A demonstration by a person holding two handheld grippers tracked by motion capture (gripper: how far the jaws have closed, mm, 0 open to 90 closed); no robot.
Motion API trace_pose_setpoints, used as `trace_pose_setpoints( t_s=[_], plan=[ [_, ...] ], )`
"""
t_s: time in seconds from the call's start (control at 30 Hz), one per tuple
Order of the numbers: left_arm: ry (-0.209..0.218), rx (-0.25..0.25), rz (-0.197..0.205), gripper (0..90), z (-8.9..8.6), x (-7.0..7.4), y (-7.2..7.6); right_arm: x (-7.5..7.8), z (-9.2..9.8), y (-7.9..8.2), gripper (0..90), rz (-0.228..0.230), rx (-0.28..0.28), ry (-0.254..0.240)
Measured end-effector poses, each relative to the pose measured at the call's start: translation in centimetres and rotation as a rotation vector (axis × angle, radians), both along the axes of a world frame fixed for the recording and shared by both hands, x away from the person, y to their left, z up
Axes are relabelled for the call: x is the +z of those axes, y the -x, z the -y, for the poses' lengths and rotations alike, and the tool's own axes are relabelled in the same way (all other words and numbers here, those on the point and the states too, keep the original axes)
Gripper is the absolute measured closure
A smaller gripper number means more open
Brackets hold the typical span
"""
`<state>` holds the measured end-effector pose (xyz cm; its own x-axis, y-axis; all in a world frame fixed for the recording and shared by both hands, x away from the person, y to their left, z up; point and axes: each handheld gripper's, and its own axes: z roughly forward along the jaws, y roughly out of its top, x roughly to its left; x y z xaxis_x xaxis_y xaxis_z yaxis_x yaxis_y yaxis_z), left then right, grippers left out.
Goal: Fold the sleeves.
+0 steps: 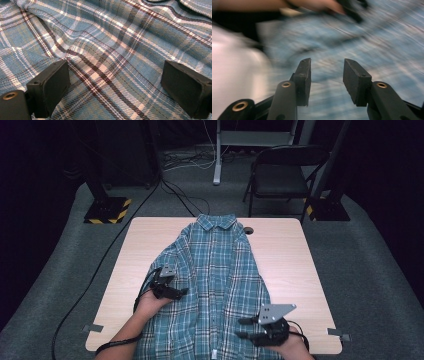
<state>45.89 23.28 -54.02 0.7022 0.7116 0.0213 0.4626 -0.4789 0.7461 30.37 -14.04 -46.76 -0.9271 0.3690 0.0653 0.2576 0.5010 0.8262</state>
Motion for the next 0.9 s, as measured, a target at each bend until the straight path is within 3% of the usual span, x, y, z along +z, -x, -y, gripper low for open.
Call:
trace_pose_setpoints(
  t_s=[0.13, 0.2, 0.27, 0.43, 0.6, 0.73, 0.8, 0.83, 0.87, 0.9],
  plan=[
    [0.000, 0.000, 0.000, 7.8, 0.0, 0.0, 0.0, -3.7, 0.6, -4.9, 55.1, -0.078, -0.155, 0.097],
    [0.000, -0.001, 0.000, 7.8, 0.0, 0.0, 0.0, -5.0, 0.8, -6.2, 53.8, -0.091, -0.219, 0.153],
    [0.001, -0.001, -0.001, 7.8, 0.0, 0.0, 0.0, -5.9, 0.7, -6.9, 52.2, -0.080, -0.248, 0.213],
    [0.000, -0.001, 0.000, 7.7, 0.0, 0.0, 0.0, -6.3, 1.1, -6.7, 50.1, -0.016, -0.277, 0.225],
    [0.001, 0.000, -0.001, 7.7, 0.0, 0.0, 0.1, -6.3, 2.2, -6.4, 50.1, -0.036, -0.316, 0.221],
    [0.002, 0.000, -0.001, 7.7, 0.0, 0.0, 0.1, -5.9, 2.6, -6.3, 49.9, -0.045, -0.320, 0.265],
    [0.002, -0.001, -0.002, 7.6, 0.0, 0.0, 0.1, -5.7, 2.7, -6.3, 45.1, -0.061, -0.321, 0.281],
    [0.003, -0.001, -0.002, 7.6, 0.0, 0.0, 0.0, -5.4, 2.8, -6.4, 44.0, -0.089, -0.323, 0.278],
    [0.003, -0.001, -0.002, 7.5, 0.0, 0.0, 0.0, -5.1, 3.1, -6.3, 43.9, -0.090, -0.337, 0.236],
    [0.003, -0.001, -0.002, 7.5, 0.0, 0.0, 0.0, -4.7, 3.6, -6.2, 43.8, -0.080, -0.349, 0.165]
  ],
)
